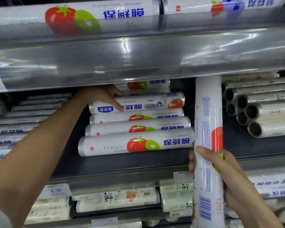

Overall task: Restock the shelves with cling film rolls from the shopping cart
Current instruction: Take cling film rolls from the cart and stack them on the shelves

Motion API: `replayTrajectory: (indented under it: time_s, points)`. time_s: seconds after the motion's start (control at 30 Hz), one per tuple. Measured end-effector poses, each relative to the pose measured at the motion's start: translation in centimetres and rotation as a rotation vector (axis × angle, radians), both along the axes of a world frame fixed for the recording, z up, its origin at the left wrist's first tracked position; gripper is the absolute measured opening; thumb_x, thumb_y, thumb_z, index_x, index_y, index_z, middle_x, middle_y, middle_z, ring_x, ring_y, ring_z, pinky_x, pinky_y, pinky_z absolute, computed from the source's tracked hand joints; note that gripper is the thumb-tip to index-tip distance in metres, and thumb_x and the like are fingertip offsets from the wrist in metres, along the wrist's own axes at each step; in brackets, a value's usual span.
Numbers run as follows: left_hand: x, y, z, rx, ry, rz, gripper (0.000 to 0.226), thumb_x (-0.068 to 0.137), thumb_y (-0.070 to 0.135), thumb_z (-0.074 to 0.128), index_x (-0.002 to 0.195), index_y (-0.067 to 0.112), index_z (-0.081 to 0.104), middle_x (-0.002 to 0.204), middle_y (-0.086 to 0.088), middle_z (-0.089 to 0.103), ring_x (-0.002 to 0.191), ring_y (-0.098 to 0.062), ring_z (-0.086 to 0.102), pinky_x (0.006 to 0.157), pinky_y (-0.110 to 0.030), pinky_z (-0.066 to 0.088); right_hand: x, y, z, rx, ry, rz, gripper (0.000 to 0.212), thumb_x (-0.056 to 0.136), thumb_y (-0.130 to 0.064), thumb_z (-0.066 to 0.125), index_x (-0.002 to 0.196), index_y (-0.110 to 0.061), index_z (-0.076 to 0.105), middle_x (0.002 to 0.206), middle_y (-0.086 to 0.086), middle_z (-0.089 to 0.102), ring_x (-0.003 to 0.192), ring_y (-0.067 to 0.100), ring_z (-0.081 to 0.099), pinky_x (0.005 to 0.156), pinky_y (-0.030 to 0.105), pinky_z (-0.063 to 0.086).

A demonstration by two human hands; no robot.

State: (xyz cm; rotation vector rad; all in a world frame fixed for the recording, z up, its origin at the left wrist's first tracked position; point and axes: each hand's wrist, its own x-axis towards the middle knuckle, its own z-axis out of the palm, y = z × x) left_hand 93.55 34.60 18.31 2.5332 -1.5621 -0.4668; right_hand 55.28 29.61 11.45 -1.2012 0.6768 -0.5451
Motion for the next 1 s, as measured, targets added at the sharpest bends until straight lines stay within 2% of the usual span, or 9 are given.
replayTrajectory:
  time_s: [0.07,0.17,0.27,0.37,0.5,0.63,0.77,0.9,1.0]
  points:
    - [-0.1,-0.2,-0.2,-0.008,0.019,0.016,0.055,0.053,0.052,0.086,0.098,0.043,0.056,0.107,0.015,0.060,0.096,-0.006,0.057,0.081,-0.026,0.048,0.0,-0.1,0.0,-0.004,-0.003,0.001,0.062,0.040,-0.044,0.083,0.081,-0.001,0.067,0.070,0.018,0.064,0.055,0.022,0.062,0.047,0.025,0.049]
    - [-0.6,-0.6,-0.9,-0.157,-0.024,0.024,0.059,0.056,0.034,0.088,0.099,0.039,0.048,0.105,0.013,0.053,0.099,-0.012,0.053,0.082,-0.025,0.042,-0.2,-0.3,0.0,-0.025,0.001,0.000,0.070,0.032,-0.052,0.087,0.079,-0.003,0.068,0.069,0.017,0.065,0.055,0.021,0.063,0.047,0.025,0.049]
    - [-1.0,-0.8,-1.5,-0.218,-0.087,0.013,0.071,0.062,0.025,0.086,0.119,0.023,0.044,0.116,0.003,0.051,0.104,-0.015,0.048,0.088,-0.027,0.040,-0.5,-0.4,0.0,-0.045,-0.005,0.008,0.067,0.031,-0.056,0.087,0.075,-0.008,0.070,0.070,0.018,0.065,0.056,0.022,0.063,0.049,0.026,0.050]
    - [-1.6,-0.7,-1.6,-0.204,-0.035,-0.030,0.072,0.072,0.030,0.081,0.133,0.021,0.044,0.122,0.008,0.047,0.108,-0.009,0.044,0.092,-0.022,0.035,-0.8,-0.5,-0.2,-0.043,-0.014,-0.003,0.066,0.033,-0.055,0.087,0.076,-0.008,0.070,0.071,0.018,0.065,0.058,0.022,0.063,0.050,0.026,0.051]
    - [-1.5,-0.4,-0.7,-0.118,0.078,-0.041,0.060,0.081,0.040,0.070,0.134,0.027,0.047,0.123,0.013,0.050,0.112,-0.006,0.045,0.096,-0.021,0.033,-0.8,-0.3,-0.2,-0.025,-0.017,-0.012,0.062,0.037,-0.051,0.087,0.078,-0.008,0.070,0.073,0.016,0.066,0.059,0.022,0.064,0.050,0.026,0.051]
    - [-0.7,-0.2,0.0,-0.087,0.017,-0.040,0.075,0.064,0.060,0.074,0.130,0.030,0.053,0.130,0.009,0.054,0.117,-0.010,0.049,0.106,-0.033,0.039,-0.9,-0.2,-0.2,-0.013,-0.010,-0.010,0.062,0.045,-0.043,0.080,0.087,0.000,0.065,0.073,0.018,0.064,0.058,0.022,0.063,0.049,0.026,0.050]
    - [-1.0,-1.0,-1.3,-0.368,0.080,0.008,0.065,0.068,0.021,0.083,0.128,0.017,0.058,0.128,-0.001,0.058,0.119,-0.018,0.052,0.105,-0.034,0.040,-0.9,-0.1,-0.1,-0.018,0.000,-0.009,0.063,0.045,-0.043,0.079,0.090,0.000,0.064,0.073,0.017,0.065,0.058,0.022,0.064,0.049,0.026,0.050]
    - [-0.7,-2.7,-2.7,-0.570,0.051,0.133,0.071,0.064,0.011,0.085,0.129,0.004,0.055,0.132,-0.011,0.055,0.124,-0.024,0.050,0.102,-0.026,0.038,-1.1,-0.2,-0.4,-0.030,-0.005,-0.010,0.060,0.046,-0.044,0.079,0.087,-0.001,0.066,0.071,0.017,0.065,0.058,0.022,0.063,0.049,0.027,0.050]
    - [-0.2,-4.0,-3.4,-0.595,0.019,0.174,0.075,0.063,0.010,0.085,0.130,0.003,0.053,0.132,-0.015,0.054,0.124,-0.028,0.050,0.105,-0.034,0.039,-1.3,-0.3,-0.5,-0.037,-0.007,-0.013,0.054,0.047,-0.044,0.079,0.082,-0.004,0.068,0.071,0.018,0.065,0.059,0.023,0.063,0.050,0.026,0.050]
